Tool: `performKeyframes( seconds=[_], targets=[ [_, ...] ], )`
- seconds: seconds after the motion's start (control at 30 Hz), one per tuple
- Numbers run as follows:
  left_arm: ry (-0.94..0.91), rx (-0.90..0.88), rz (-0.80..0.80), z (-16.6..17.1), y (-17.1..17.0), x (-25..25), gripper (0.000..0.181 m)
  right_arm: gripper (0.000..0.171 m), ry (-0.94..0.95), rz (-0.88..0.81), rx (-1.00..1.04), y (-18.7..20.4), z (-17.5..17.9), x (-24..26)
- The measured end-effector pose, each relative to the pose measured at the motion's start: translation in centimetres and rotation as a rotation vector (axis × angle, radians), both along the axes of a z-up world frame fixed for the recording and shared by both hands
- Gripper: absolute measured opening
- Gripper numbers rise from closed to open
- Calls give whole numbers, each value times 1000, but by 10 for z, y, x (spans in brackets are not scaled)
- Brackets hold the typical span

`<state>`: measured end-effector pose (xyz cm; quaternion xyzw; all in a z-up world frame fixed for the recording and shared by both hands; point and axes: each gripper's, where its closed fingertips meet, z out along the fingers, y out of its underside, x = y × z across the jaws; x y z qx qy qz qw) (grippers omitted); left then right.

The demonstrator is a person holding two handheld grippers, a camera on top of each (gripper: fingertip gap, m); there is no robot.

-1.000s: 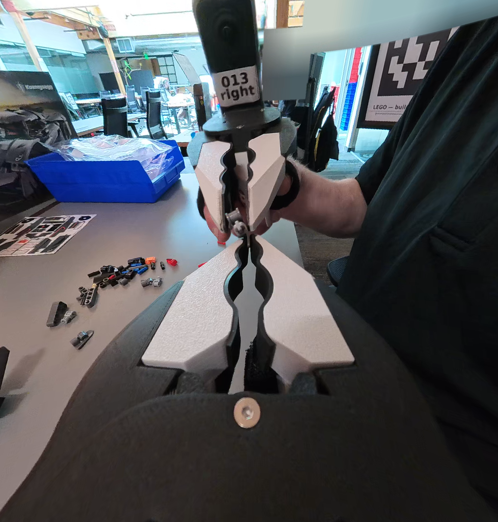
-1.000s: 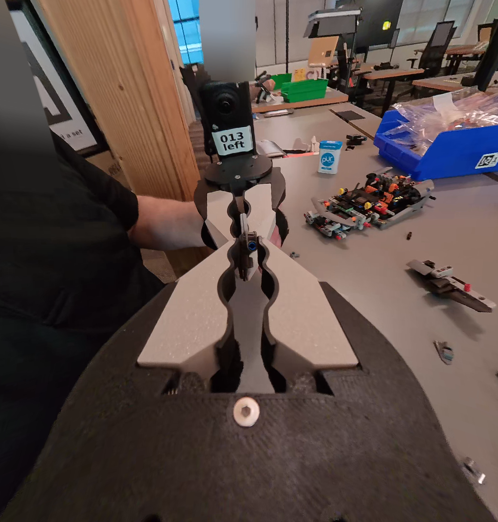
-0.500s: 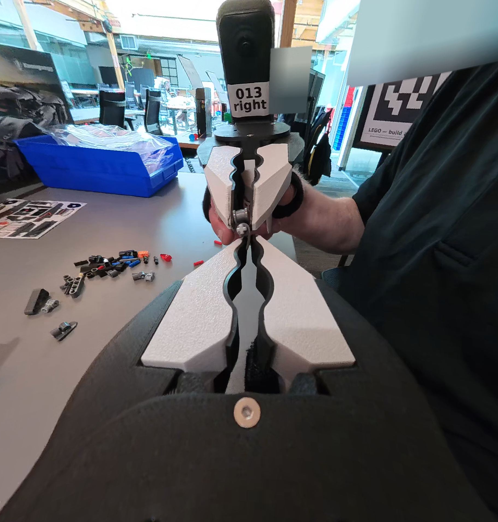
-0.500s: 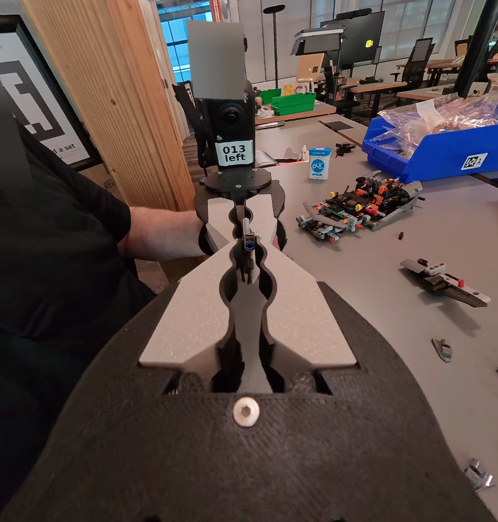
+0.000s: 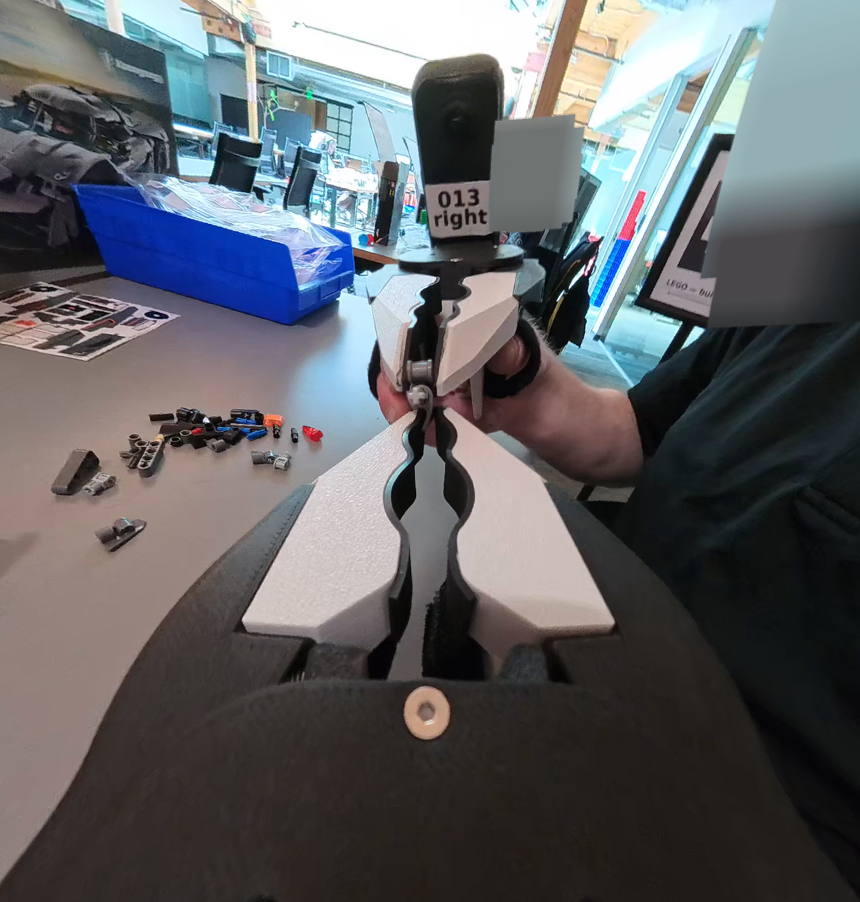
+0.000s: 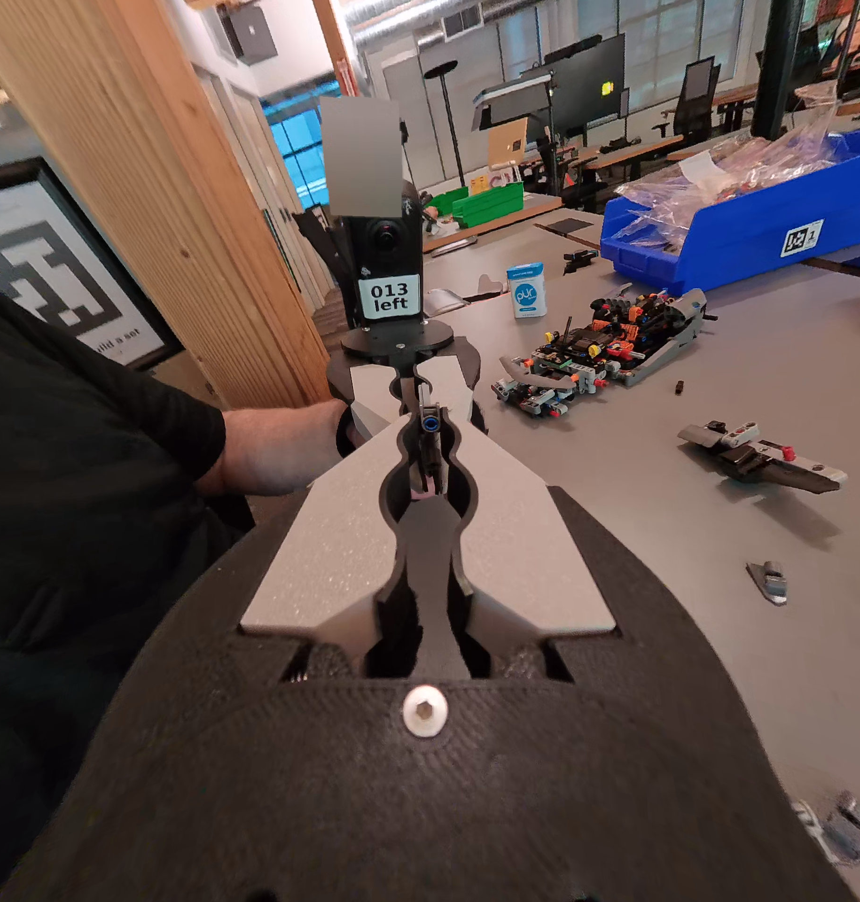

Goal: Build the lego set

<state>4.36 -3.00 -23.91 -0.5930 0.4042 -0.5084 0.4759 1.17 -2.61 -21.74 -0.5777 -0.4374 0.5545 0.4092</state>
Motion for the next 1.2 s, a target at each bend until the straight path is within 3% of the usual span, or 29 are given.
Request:
performKeyframes(
  seconds=[0.27, 0.5, 0.87, 1.2],
  targets=[
    [-54, -20, -34, 3, -1, -2, 0, 9, 47, 21, -68, 2, 1, -2],
    [25, 90, -127, 0, -33, 17, 1, 5, 79, 6, -10, -32, 1, 19],
    [124, 222, -42, -8, -39, 41, 13, 5, 124, -84, -107, -43, -11, 59],
    [120, 237, 12, -8, -32, 42, 20, 5, 125, -101, -135, -41, -15, 68]
  ],
)
